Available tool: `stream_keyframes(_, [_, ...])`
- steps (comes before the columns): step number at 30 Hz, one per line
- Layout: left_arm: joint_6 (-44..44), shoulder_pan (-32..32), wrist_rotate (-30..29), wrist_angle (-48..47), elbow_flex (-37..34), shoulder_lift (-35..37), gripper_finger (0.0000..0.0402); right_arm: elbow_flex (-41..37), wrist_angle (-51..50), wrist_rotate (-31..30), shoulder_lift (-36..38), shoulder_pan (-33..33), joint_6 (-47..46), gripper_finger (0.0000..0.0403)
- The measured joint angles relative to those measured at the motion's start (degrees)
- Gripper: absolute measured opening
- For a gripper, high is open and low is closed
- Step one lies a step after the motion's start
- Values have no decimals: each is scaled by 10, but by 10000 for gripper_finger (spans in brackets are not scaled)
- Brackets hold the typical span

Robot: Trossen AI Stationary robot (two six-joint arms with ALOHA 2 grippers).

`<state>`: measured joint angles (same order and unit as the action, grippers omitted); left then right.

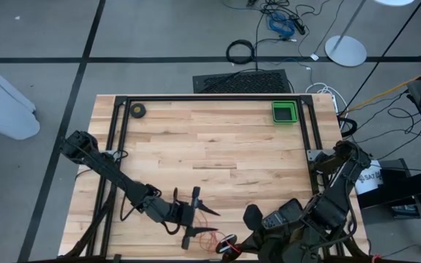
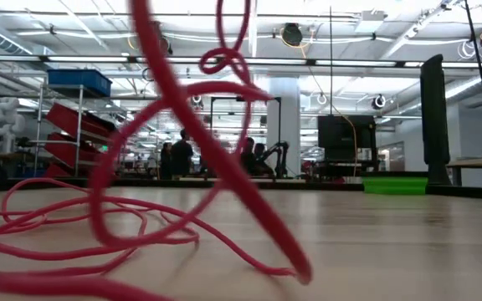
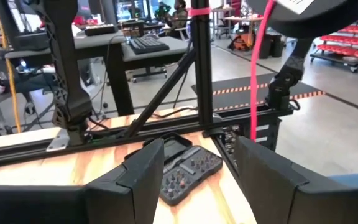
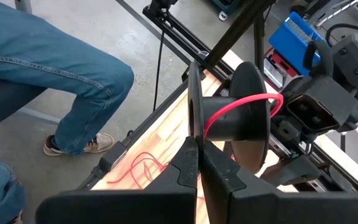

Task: Coil cords
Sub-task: Uncoil the red wire on the black spool

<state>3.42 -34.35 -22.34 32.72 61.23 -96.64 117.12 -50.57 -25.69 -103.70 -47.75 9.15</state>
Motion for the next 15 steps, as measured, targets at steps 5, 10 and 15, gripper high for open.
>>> stream_keyframes(5, [-1, -3, 31, -2, 0, 0, 204, 0, -7, 0, 0, 0, -10, 0])
stream_keyframes(10, [-2, -7, 60, -26, 0, 13, 204, 0, -10, -1, 0, 0, -14, 0])
stream_keyframes(15, [-24, -7, 59, -73, 1, 35, 203, 0, -11, -1, 0, 0, -15, 0])
